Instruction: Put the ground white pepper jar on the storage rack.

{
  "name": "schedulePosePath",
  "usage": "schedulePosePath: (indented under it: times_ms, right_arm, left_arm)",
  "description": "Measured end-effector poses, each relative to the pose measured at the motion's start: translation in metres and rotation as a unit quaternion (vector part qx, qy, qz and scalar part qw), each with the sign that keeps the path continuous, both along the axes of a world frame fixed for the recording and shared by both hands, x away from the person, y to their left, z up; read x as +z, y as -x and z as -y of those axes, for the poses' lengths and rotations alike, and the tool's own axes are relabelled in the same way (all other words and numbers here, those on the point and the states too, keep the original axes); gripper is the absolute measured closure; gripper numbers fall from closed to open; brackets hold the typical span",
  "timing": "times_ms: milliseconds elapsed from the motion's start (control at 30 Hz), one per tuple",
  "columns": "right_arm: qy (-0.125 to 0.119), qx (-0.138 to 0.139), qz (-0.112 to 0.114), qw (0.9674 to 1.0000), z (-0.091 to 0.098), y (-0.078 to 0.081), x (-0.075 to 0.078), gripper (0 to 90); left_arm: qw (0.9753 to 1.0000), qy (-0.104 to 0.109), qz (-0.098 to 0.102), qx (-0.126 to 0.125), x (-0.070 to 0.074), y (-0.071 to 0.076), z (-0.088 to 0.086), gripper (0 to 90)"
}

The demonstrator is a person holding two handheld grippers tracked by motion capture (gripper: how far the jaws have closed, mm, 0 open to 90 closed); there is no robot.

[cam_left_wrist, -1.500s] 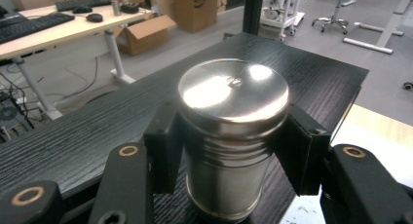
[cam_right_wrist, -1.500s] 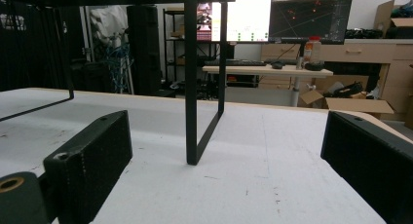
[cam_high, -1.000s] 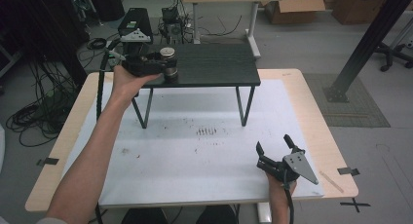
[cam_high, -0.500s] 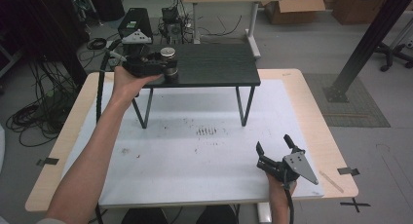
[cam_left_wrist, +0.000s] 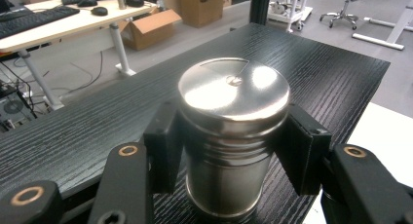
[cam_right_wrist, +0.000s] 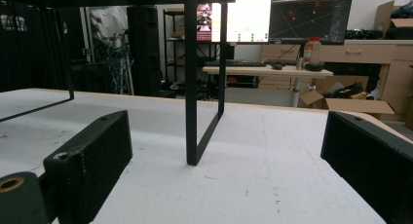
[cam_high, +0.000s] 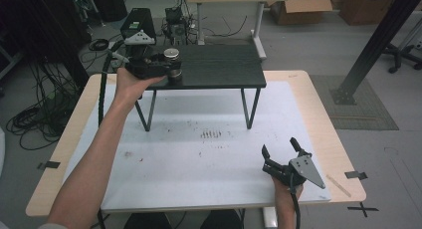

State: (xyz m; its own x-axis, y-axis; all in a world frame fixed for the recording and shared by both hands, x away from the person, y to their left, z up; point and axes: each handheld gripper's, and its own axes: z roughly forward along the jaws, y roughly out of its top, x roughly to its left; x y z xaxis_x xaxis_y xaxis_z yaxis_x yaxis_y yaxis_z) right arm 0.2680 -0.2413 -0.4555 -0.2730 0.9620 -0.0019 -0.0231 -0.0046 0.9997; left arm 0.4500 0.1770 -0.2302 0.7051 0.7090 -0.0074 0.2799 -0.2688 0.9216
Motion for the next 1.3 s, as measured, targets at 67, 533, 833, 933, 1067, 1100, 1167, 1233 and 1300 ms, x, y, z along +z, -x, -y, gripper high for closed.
schedulePosePath:
  times_ms: [67,533,833,933,1067,1100,1167,1233,1300]
  right_arm:
    - [0.0,0.0,0.0,1.0,0.0001,0.0,0.0,4.2]
    - [0.001,0.001,0.0,1.0,0.0,0.0,0.0,4.2]
    - [0.0,0.0,-0.001,1.0,0.0,-0.0001,0.0,4.2]
    - [0.0,0.0,-0.001,1.0,0.0001,-0.0001,0.0,4.2]
    - [0.0,0.0,-0.001,1.0,0.0001,-0.0001,0.0,4.2]
    - [0.0,0.0,-0.001,1.0,0.0001,-0.0002,0.0,4.2]
    - [0.0,0.0,-0.001,1.0,0.0002,-0.0002,0.0,4.2]
    - [0.0,0.0,-0.001,1.0,0.0001,-0.0003,0.0001,4.1]
    - [0.0,0.0,-0.001,1.0,0.0001,-0.0002,0.0,4.1]
  left_arm:
    - [1.0,0.0,0.0,0.0,0.0,0.0,-0.0001,48.6]
    - [0.9999,-0.011,-0.004,0.007,-0.0017,0.0004,0.0026,17.0]
    - [0.9999,0.002,0.002,0.011,0.0,0.0024,0.0033,1.4]
    - [0.9999,0.004,0.004,0.011,0.001,0.0028,0.0027,0.9]
    - [1.0,0.001,0.001,0.008,0.0012,0.0042,0.0021,0.8]
    - [1.0,0.001,0.001,0.008,0.0012,0.0042,0.0021,0.6]
    - [1.0,0.002,0.0,0.008,0.0016,0.0052,0.0012,0.6]
    - [0.9999,0.01,0.001,0.006,0.0022,0.0066,-0.0003,0.6]
    - [0.9999,0.014,0.001,0.005,0.0023,0.0082,-0.0025,0.6]
